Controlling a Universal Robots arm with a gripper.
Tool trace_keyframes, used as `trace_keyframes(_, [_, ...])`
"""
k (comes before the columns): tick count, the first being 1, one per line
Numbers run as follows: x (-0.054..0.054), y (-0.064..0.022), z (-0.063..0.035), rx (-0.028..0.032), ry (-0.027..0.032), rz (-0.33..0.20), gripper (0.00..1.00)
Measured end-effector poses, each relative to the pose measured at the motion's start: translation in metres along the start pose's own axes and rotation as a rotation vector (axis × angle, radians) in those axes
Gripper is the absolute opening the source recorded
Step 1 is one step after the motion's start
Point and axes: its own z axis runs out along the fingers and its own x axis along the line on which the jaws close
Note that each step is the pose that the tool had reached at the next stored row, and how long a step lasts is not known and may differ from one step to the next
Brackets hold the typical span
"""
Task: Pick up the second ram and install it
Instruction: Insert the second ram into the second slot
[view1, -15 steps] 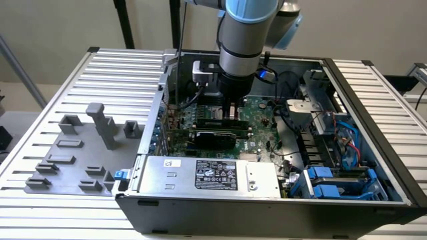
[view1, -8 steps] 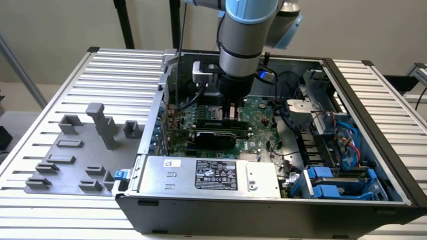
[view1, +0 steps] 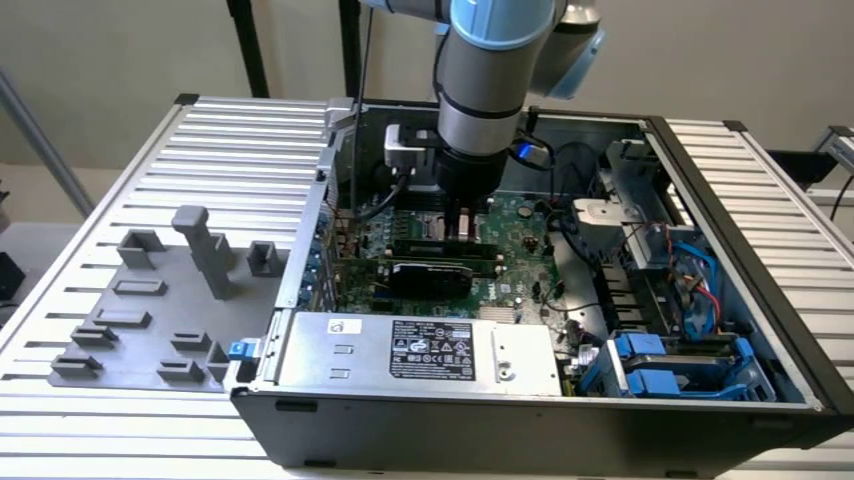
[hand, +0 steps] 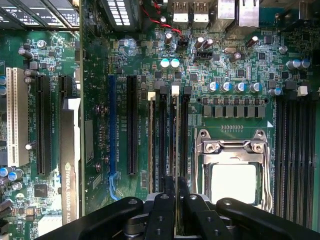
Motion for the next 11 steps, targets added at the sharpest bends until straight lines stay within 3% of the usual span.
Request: trace_keyframes(11, [0.0001,0.0001,0.002,0.0,0.0,0.0,0.14])
